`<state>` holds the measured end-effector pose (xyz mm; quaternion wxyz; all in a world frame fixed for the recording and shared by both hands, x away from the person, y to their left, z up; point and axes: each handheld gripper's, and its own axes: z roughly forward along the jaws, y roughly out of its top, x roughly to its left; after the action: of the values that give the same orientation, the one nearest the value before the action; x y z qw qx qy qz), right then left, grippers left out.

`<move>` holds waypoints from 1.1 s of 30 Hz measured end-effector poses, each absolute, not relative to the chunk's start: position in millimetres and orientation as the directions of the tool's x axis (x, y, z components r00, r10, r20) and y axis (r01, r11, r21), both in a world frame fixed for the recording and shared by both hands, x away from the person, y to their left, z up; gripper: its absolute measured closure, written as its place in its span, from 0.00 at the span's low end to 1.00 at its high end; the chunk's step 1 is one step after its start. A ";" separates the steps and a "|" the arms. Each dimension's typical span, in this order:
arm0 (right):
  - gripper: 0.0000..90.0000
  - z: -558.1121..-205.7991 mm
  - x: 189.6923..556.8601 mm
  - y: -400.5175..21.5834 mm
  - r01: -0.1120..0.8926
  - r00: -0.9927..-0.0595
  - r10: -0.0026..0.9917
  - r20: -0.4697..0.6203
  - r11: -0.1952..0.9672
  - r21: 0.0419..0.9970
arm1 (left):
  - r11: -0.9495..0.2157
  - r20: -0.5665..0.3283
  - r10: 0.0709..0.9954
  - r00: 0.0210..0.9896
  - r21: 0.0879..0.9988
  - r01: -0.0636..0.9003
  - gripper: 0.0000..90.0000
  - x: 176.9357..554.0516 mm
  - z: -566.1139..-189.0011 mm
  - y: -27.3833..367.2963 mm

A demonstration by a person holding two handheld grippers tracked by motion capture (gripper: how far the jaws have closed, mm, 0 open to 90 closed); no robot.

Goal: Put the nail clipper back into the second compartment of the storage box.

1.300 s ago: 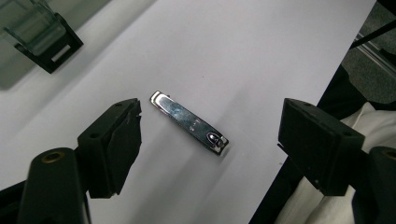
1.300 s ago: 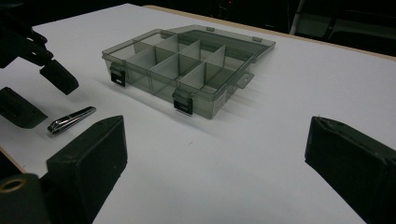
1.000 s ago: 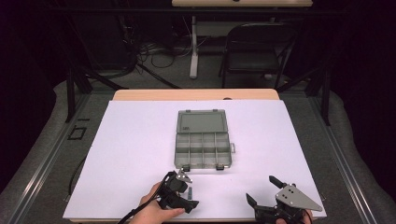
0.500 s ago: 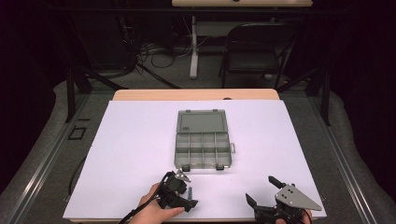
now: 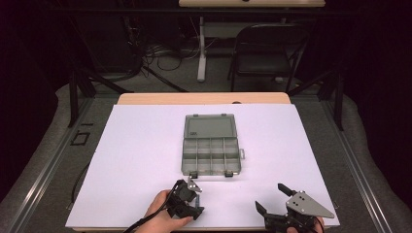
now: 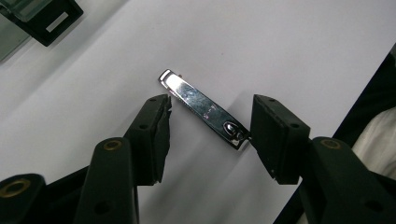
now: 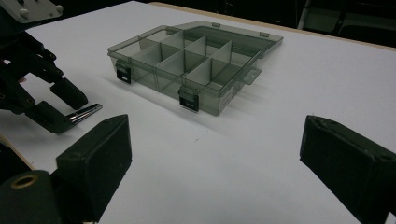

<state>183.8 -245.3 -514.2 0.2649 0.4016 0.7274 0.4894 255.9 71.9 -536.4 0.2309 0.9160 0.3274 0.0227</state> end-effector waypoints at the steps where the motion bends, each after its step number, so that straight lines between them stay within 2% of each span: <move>1: 0.10 -514.1 183.6 -245.0 0.325 -0.540 0.842 0.006 0.202 0.924 | -0.681 -0.105 0.612 0.784 0.434 0.590 0.56 256.2 -536.0 71.6; 3: 0.10 -513.6 183.1 -244.6 0.324 -0.541 0.841 0.002 0.206 0.923 | -0.687 -0.088 0.614 0.785 0.431 0.585 0.61 256.8 -535.7 71.6; 4: 0.10 -513.0 182.6 -244.8 0.326 -0.544 0.839 0.000 0.211 0.922 | -0.691 -0.077 0.613 0.786 0.431 0.580 0.67 257.3 -535.5 72.2; 15: 0.11 -513.4 182.7 -244.2 0.322 -0.545 0.839 0.000 0.209 0.923 | -0.698 -0.059 0.620 0.782 0.414 0.584 0.80 260.6 -534.3 72.7; 18: 0.11 -513.8 183.1 -244.1 0.324 -0.542 0.840 0.002 0.207 0.923 | -0.714 -0.052 0.613 0.789 0.390 0.581 0.88 262.0 -532.3 71.5; 23: 0.11 -514.2 183.5 -244.5 0.325 -0.542 0.840 0.003 0.206 0.923 | -0.736 -0.057 0.602 0.796 0.346 0.581 0.88 262.6 -529.9 72.0; 33: 0.11 -514.6 183.5 -243.2 0.327 -0.544 0.839 0.007 0.205 0.922 | -0.742 -0.063 0.594 0.802 0.341 0.577 0.88 263.3 -530.1 72.9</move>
<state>183.5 -243.2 -514.6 0.2619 0.3990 0.7306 0.4883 263.3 72.9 -530.1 0.1743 0.9330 0.3138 0.0250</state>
